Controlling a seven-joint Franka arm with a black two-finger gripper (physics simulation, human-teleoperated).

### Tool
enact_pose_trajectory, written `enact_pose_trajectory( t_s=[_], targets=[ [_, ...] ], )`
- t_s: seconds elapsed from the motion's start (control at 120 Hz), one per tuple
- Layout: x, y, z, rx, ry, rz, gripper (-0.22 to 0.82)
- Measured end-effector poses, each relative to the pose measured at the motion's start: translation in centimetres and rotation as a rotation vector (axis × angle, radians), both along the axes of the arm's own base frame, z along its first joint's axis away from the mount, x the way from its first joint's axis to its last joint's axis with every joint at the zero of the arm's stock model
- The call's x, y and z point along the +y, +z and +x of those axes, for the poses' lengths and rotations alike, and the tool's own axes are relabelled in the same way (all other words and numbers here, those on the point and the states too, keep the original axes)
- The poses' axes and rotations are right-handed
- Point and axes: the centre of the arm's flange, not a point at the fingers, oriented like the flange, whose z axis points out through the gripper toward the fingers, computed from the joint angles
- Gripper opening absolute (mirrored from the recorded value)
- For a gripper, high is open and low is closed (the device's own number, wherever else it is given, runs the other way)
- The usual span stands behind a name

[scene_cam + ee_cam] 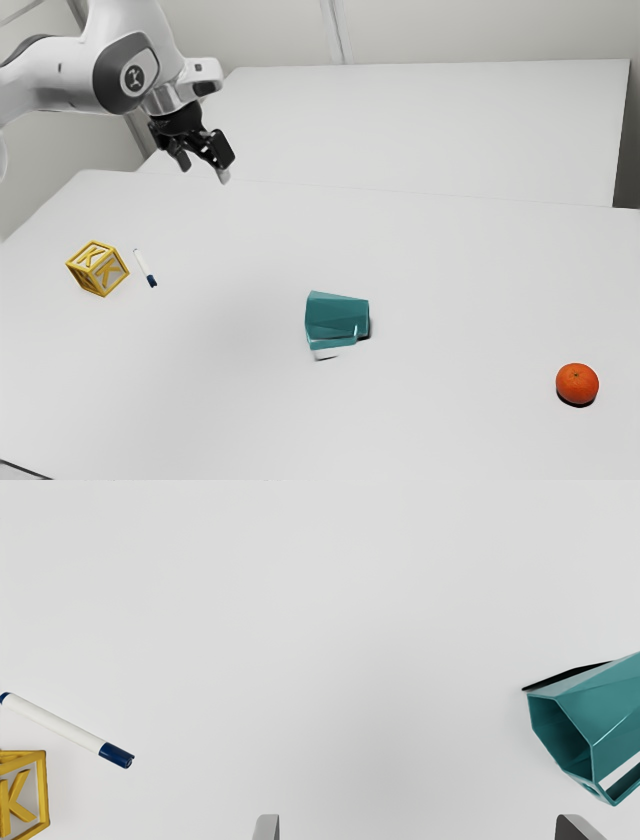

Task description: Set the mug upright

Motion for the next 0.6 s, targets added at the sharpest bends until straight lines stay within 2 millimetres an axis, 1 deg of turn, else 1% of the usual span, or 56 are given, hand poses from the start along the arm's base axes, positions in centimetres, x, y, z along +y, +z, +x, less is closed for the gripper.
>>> enact_pose_trajectory(
  t_s=[0.125, 0.258, 0.492, 0.6],
  targets=[
    [0.5, -0.2, 0.0, -0.008, 0.014, 0.001, 0.60],
    [1.0, -0.9, -0.8, 0.006, 0.044, -0.030, 0.60],
    [1.0, -5.2, -2.0, 0.092, 0.145, -0.196, 0.60],
    [0.5, -7.3, -1.9, 0.126, 0.186, -0.268, 0.60]
  ],
)
